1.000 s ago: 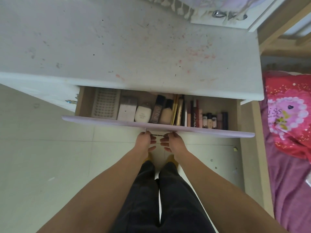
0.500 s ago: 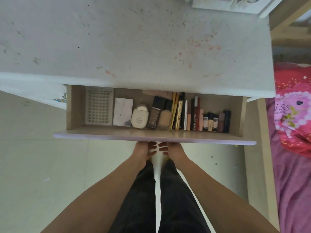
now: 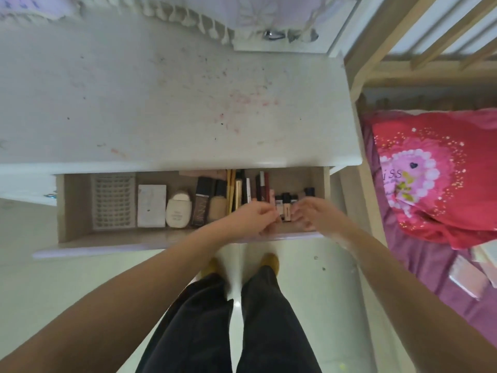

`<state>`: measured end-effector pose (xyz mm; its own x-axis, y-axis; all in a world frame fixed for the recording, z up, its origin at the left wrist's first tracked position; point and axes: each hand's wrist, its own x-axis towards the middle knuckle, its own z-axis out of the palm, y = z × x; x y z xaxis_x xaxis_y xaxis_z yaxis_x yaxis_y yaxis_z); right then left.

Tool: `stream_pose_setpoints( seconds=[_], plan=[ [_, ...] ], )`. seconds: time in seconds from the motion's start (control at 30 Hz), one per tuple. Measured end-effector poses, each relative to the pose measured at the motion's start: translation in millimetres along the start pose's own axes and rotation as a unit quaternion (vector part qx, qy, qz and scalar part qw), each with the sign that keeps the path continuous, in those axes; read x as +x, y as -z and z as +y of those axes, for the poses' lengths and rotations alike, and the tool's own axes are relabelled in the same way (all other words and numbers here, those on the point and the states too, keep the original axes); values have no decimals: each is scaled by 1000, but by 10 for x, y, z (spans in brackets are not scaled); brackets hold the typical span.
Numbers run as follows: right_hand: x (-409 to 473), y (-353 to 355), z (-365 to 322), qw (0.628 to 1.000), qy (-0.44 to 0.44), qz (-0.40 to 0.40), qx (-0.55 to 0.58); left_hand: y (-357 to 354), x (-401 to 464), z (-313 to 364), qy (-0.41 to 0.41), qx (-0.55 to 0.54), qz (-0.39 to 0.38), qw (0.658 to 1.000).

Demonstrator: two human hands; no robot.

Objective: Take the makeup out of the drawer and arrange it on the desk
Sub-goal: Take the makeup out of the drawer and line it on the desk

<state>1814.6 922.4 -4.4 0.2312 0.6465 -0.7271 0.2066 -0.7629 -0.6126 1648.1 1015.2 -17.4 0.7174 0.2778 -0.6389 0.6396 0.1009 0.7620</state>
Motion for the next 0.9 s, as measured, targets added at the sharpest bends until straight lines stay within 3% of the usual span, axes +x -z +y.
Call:
stream_pose_setpoints(
  seconds=[0.07,0.13,0.27,0.43,0.57,0.73,0.9],
  plan=[
    [249,127,61,987,23,82,-136,-69,331,105,-10,53,95,994],
    [514,152,137,953,28,108,-283,-156,632,123,-13,136,161,977],
    [862,78,226,914,45,51,-399,-333,1078,12,25,326,151,933],
    [976,94,345,877,93,-1,-471,-517,1211,-78,32,423,171,889],
    [923,105,399,882,134,8,-452,-538,1182,-67,17,396,225,890],
    [782,180,447,897,203,-2,-392,-542,1027,-79,9,221,245,944],
    [604,362,333,917,251,7,-310,-408,766,92,-28,117,243,963]
  ],
)
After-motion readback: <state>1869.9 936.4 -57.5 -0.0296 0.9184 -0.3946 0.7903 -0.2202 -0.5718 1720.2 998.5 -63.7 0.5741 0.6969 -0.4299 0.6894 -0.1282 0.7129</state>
